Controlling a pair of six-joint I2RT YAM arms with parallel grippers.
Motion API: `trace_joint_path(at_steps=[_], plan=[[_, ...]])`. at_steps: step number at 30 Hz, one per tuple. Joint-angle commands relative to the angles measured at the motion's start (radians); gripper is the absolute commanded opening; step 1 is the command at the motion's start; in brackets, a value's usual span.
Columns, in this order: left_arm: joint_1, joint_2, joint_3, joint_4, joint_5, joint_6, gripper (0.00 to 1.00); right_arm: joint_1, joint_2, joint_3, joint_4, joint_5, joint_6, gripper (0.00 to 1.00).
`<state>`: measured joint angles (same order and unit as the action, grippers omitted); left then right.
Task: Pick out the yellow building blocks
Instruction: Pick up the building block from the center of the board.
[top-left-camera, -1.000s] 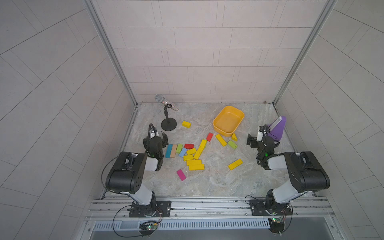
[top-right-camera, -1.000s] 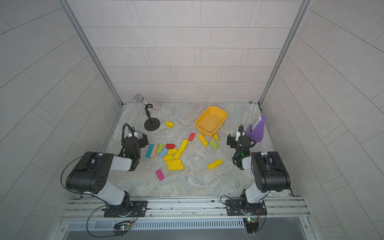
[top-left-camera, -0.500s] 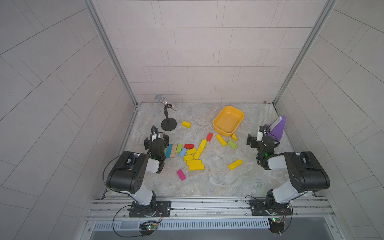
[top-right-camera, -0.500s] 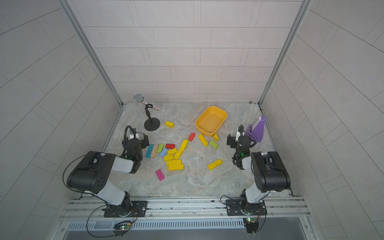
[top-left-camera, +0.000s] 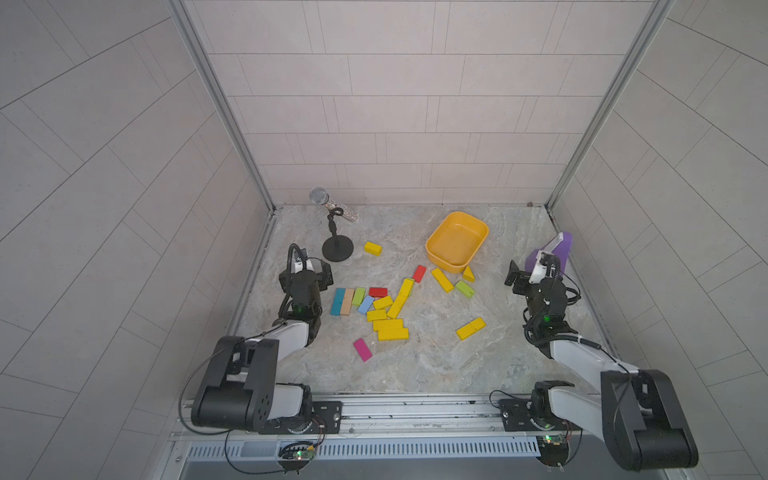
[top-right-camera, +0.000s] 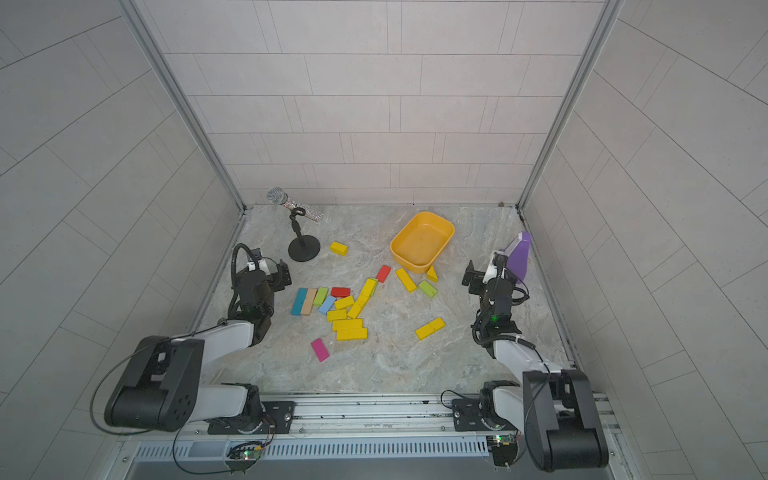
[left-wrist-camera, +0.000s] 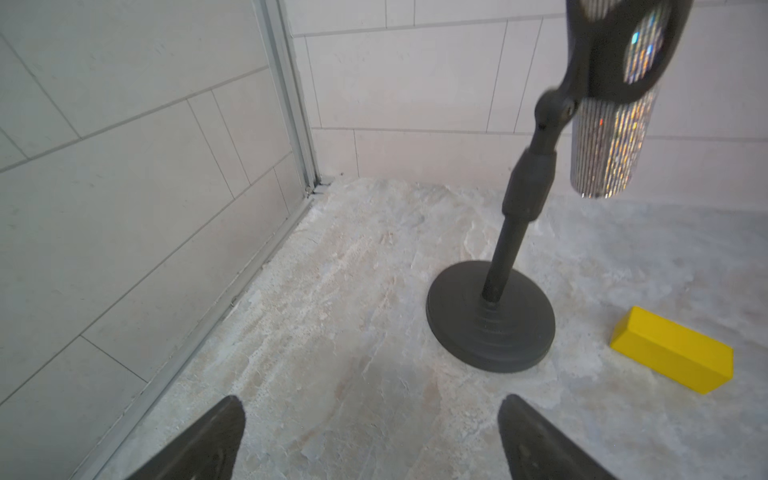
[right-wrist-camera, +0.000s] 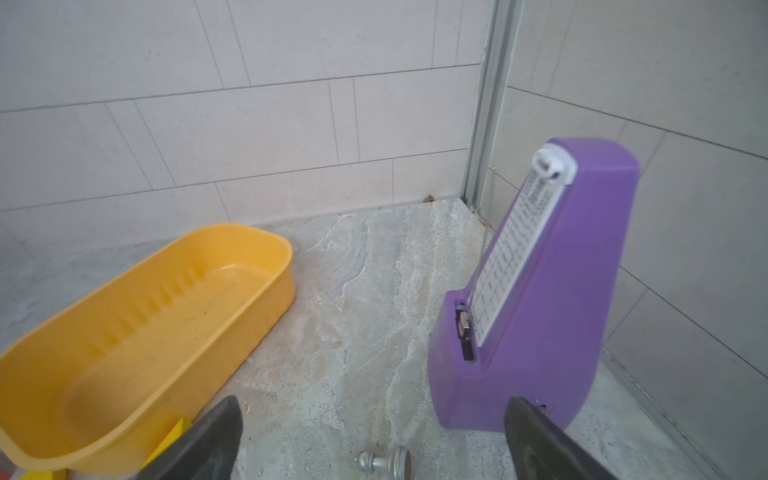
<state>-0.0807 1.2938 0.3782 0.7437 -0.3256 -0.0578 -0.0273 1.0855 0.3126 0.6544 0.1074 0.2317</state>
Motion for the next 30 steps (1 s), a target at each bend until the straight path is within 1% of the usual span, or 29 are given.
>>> trace_joint_path(at_steps=[1, 3, 5, 6, 7, 8, 10, 14, 16, 18, 23, 26, 30], plan=[[0.001, -0.109, 0.044, -0.241, -0.004, -0.094, 1.0, -0.004, -0.059, 0.061, -0.309, 0.067, 0.163, 0.99], [-0.001, -0.155, 0.078, -0.39, 0.103, -0.083, 1.0, -0.012, -0.076, 0.074, -0.368, 0.029, 0.229, 1.0], [-0.001, -0.182, 0.103, -0.502, 0.17, -0.118, 1.0, -0.012, -0.084, 0.079, -0.397, 0.002, 0.3, 1.0], [-0.002, -0.199, 0.106, -0.534, 0.22, -0.13, 1.0, -0.012, -0.08, 0.089, -0.424, -0.005, 0.332, 0.99], [-0.005, -0.213, 0.104, -0.547, 0.26, -0.146, 1.0, -0.012, -0.07, 0.108, -0.463, -0.013, 0.357, 0.95], [-0.013, -0.226, 0.101, -0.553, 0.287, -0.177, 1.0, -0.012, -0.052, 0.144, -0.536, -0.018, 0.372, 0.93], [-0.041, -0.242, 0.101, -0.554, 0.324, -0.224, 1.0, -0.01, -0.005, 0.214, -0.659, -0.046, 0.383, 0.89], [-0.182, -0.218, 0.156, -0.631, 0.321, -0.229, 1.0, -0.009, 0.082, 0.305, -0.805, -0.128, 0.416, 0.85], [-0.265, -0.184, 0.199, -0.69, 0.316, -0.217, 1.0, -0.009, 0.119, 0.365, -0.872, -0.148, 0.455, 0.84], [-0.343, -0.134, 0.254, -0.758, 0.326, -0.217, 1.0, -0.009, 0.154, 0.406, -0.929, -0.19, 0.464, 0.84], [-0.491, 0.028, 0.432, -0.952, 0.355, -0.187, 1.0, -0.009, 0.218, 0.482, -1.04, -0.227, 0.478, 0.82], [-0.546, 0.148, 0.579, -1.1, 0.362, -0.149, 0.98, -0.009, 0.248, 0.518, -1.081, -0.239, 0.454, 0.81], [-0.577, 0.318, 0.779, -1.289, 0.362, -0.112, 0.93, -0.01, 0.264, 0.546, -1.114, -0.229, 0.436, 0.81]])
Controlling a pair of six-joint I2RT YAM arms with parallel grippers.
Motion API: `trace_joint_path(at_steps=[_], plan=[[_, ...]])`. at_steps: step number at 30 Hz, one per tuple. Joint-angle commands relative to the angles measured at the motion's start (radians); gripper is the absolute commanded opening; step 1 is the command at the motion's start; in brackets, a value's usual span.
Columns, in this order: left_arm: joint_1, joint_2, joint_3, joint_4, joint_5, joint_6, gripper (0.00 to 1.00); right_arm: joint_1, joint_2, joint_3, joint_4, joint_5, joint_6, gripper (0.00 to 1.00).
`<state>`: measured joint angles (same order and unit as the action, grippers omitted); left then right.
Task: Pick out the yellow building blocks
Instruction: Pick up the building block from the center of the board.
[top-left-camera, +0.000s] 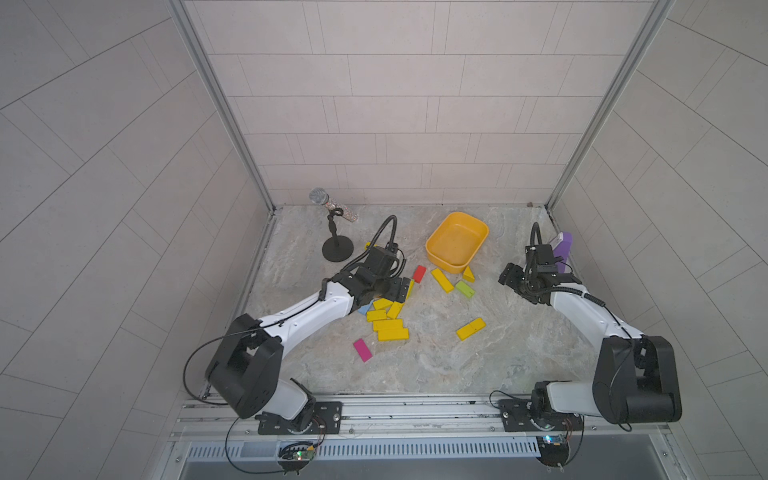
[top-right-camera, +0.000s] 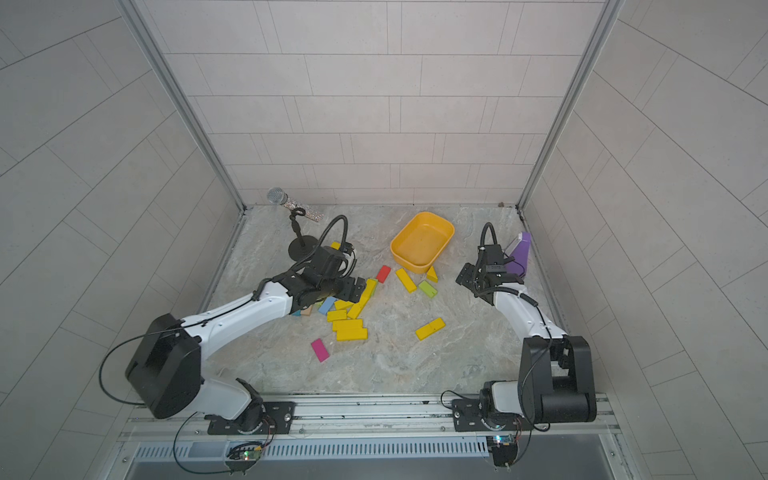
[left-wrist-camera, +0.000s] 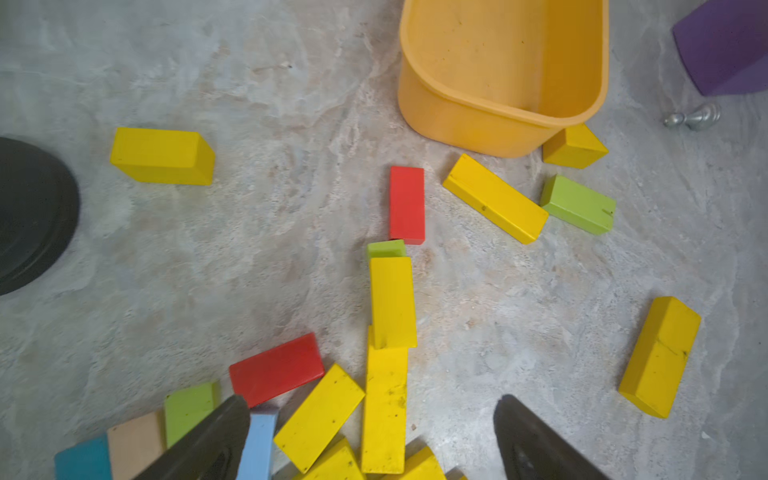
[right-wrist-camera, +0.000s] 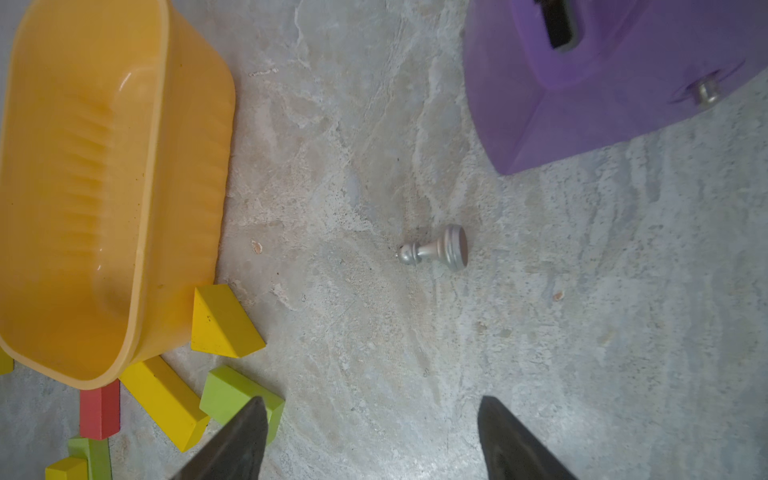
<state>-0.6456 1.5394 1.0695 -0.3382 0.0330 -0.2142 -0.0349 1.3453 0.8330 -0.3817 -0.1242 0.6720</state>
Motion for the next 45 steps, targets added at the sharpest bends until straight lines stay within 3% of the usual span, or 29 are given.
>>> trace_joint_path(at_steps=[1, 11, 23, 37, 45], plan=[[-0.017, 0.113, 0.129, -0.24, 0.008, 0.051, 0.92, -0.002, 0.005, 0.027, -0.08, 0.004, -0.007, 0.8], [-0.025, 0.38, 0.383, -0.404, 0.027, 0.073, 0.8, -0.001, -0.012, 0.016, -0.086, 0.03, -0.008, 0.78], [-0.022, 0.534, 0.525, -0.451, -0.004, 0.095, 0.6, -0.002, -0.051, -0.017, -0.075, 0.05, 0.003, 0.77], [-0.02, 0.57, 0.55, -0.445, -0.003, 0.095, 0.42, -0.002, -0.068, -0.028, -0.065, 0.065, -0.001, 0.77], [-0.019, 0.559, 0.549, -0.447, 0.0, 0.101, 0.25, -0.001, -0.068, -0.029, -0.063, 0.065, 0.002, 0.78]])
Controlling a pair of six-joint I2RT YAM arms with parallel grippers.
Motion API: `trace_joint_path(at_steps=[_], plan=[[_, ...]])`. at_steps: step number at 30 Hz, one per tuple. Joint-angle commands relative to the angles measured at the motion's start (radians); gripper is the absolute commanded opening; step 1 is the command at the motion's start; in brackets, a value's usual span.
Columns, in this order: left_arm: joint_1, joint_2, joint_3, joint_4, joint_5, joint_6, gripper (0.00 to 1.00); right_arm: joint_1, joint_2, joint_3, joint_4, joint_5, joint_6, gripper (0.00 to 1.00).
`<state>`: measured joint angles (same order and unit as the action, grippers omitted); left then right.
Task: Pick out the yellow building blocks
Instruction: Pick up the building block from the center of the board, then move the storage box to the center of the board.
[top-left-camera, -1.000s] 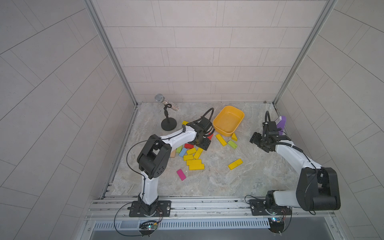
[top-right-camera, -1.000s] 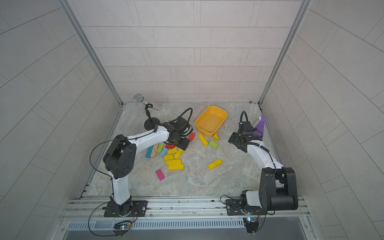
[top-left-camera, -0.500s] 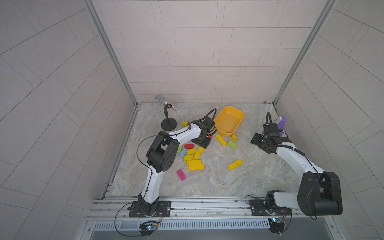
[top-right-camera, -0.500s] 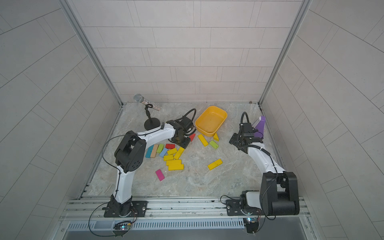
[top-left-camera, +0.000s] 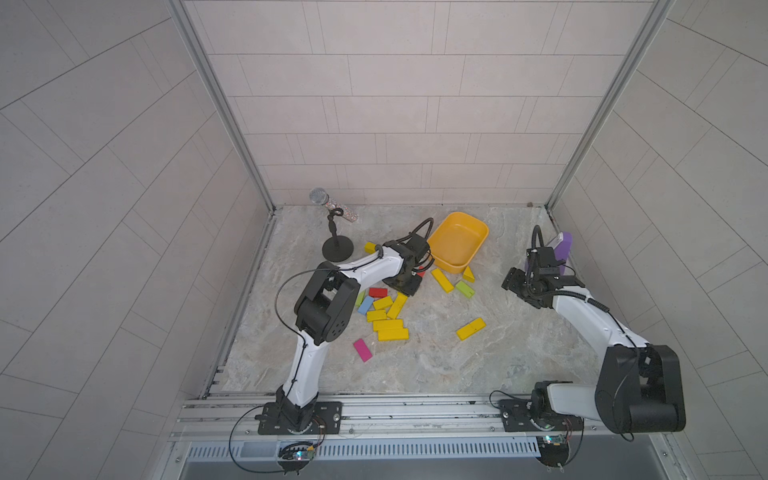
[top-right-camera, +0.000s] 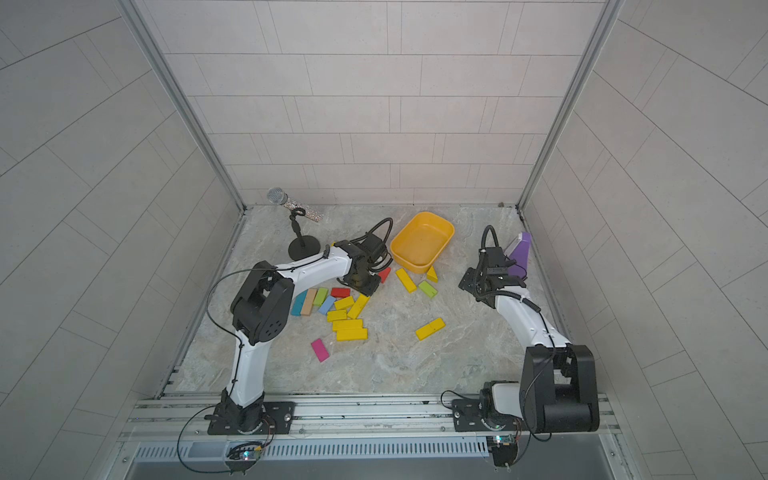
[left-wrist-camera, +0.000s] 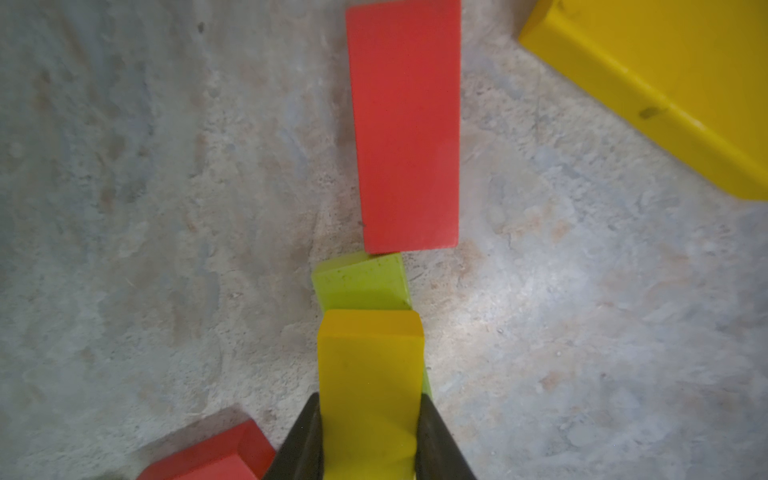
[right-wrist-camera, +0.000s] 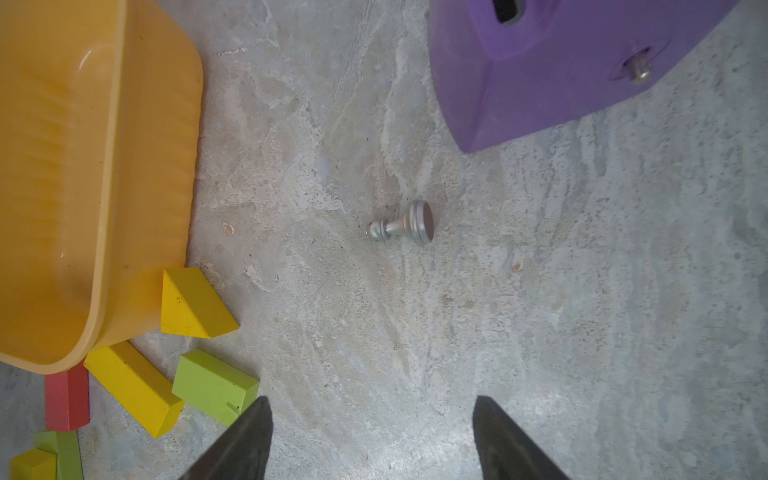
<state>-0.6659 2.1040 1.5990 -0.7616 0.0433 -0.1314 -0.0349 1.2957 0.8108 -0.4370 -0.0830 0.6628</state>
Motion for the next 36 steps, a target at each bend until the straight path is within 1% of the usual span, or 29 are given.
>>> trace_joint_path(at_steps=[1, 2, 4, 7, 12, 15, 19, 20, 22, 25, 26, 30, 32, 35, 36], plan=[[0.002, -0.015, 0.017, -0.02, -0.017, 0.019, 0.23, -0.001, -0.019, -0.006, -0.008, 0.022, 0.014, 0.78], [0.002, -0.028, 0.011, -0.01, -0.022, 0.019, 0.19, -0.002, -0.019, -0.002, -0.011, 0.022, 0.019, 0.77], [0.002, -0.066, -0.019, 0.032, -0.033, 0.023, 0.07, 0.004, -0.016, 0.024, -0.031, 0.023, 0.023, 0.74], [0.003, -0.148, -0.085, 0.117, -0.056, 0.012, 0.0, 0.04, 0.007, 0.106, -0.082, 0.041, 0.009, 0.74], [0.003, -0.28, -0.21, 0.254, -0.073, -0.017, 0.0, 0.092, 0.095, 0.241, -0.109, 0.05, 0.064, 0.74], [0.003, -0.348, -0.271, 0.308, -0.082, -0.039, 0.0, 0.124, 0.19, 0.327, -0.11, 0.039, 0.087, 0.74], [0.003, -0.416, -0.334, 0.352, -0.085, -0.074, 0.0, 0.164, 0.366, 0.484, -0.157, 0.038, 0.062, 0.75], [0.003, -0.428, -0.349, 0.361, -0.087, -0.082, 0.0, 0.17, 0.421, 0.531, -0.186, 0.043, 0.054, 0.73], [0.003, -0.448, -0.367, 0.369, -0.087, -0.094, 0.0, 0.177, 0.512, 0.61, -0.226, 0.044, 0.03, 0.67], [0.003, -0.467, -0.381, 0.363, -0.094, -0.097, 0.0, 0.185, 0.61, 0.688, -0.262, 0.049, 0.021, 0.64], [0.004, -0.472, -0.385, 0.359, -0.101, -0.096, 0.0, 0.185, 0.633, 0.702, -0.263, 0.043, 0.019, 0.61], [0.003, -0.489, -0.393, 0.347, -0.13, -0.091, 0.0, 0.185, 0.679, 0.722, -0.245, 0.003, 0.009, 0.4], [0.003, -0.496, -0.397, 0.341, -0.142, -0.087, 0.0, 0.185, 0.688, 0.725, -0.244, -0.021, 0.008, 0.36], [0.003, -0.509, -0.404, 0.349, -0.152, -0.088, 0.0, 0.187, 0.695, 0.719, -0.251, -0.068, -0.005, 0.27], [0.003, -0.51, -0.406, 0.352, -0.153, -0.088, 0.0, 0.188, 0.695, 0.717, -0.255, -0.078, -0.009, 0.25]])
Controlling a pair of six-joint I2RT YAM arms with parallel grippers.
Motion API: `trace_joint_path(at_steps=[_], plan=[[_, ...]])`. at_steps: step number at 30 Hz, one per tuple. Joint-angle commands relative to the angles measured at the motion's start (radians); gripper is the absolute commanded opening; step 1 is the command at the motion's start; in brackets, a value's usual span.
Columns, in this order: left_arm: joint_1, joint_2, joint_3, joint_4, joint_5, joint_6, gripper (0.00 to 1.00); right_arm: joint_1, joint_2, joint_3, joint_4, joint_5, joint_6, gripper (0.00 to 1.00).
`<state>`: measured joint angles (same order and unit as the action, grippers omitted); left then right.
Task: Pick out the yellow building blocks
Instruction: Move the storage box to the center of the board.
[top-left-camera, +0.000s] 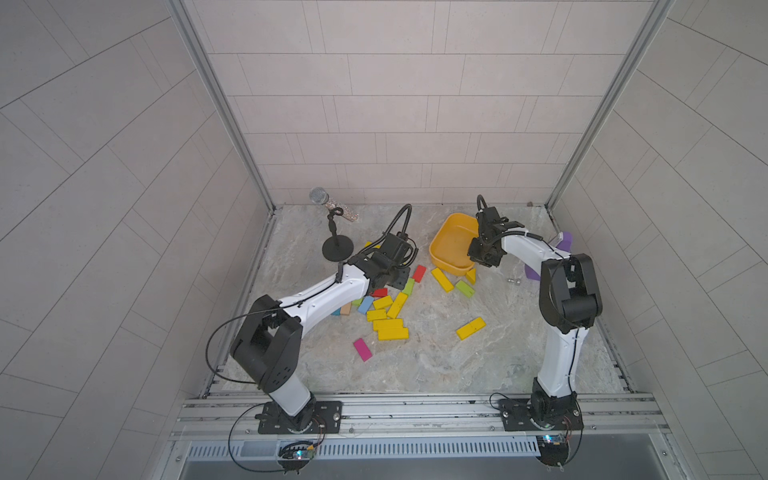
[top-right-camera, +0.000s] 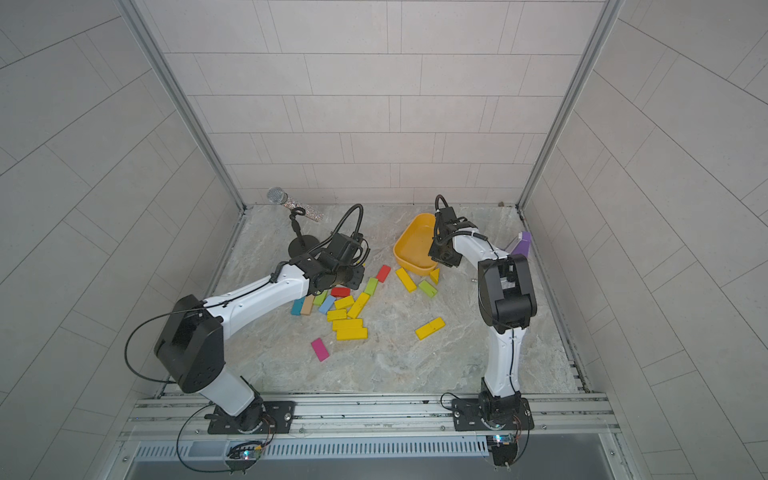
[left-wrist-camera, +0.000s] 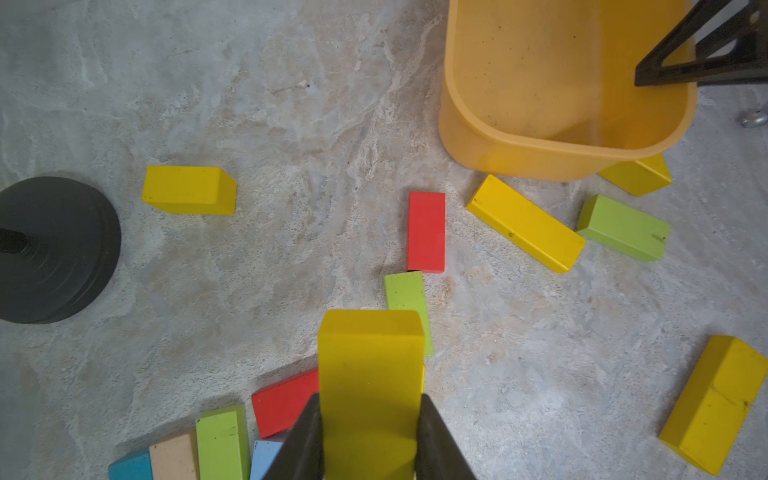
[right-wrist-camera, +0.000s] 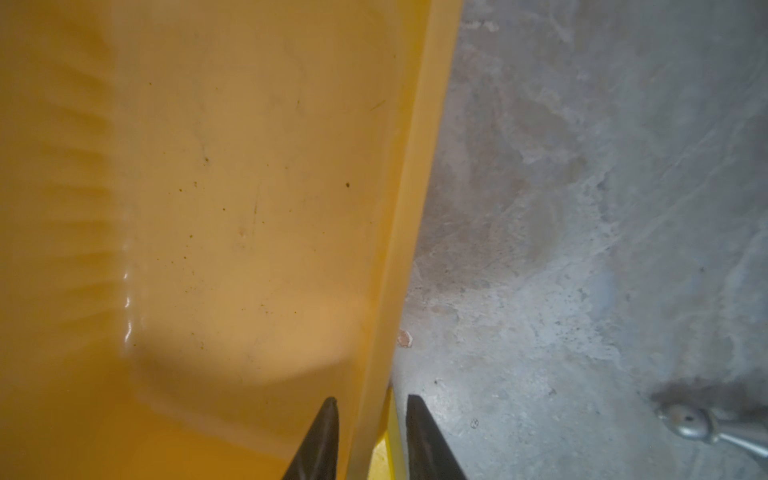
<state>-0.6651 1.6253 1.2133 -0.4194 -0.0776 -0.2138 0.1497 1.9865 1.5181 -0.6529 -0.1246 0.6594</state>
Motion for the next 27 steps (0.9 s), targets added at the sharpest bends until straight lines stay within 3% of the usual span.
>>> trace_joint_path(at_steps=[1, 21, 23, 27], plan=[[0.002, -0.032, -0.021, 0.012, -0.032, -0.009, 0.0, 0.006, 0.005, 0.007, -0.044, -0.046, -0.012, 0.24], [0.002, -0.006, 0.03, 0.01, 0.015, -0.04, 0.0, 0.172, -0.065, -0.056, -0.136, -0.05, -0.147, 0.16], [0.001, 0.007, 0.042, 0.013, 0.032, -0.049, 0.0, 0.174, -0.074, -0.058, -0.139, -0.055, -0.149, 0.19], [-0.004, 0.071, 0.111, 0.015, 0.11, -0.087, 0.0, 0.17, -0.085, -0.033, -0.144, -0.064, -0.152, 0.33]])
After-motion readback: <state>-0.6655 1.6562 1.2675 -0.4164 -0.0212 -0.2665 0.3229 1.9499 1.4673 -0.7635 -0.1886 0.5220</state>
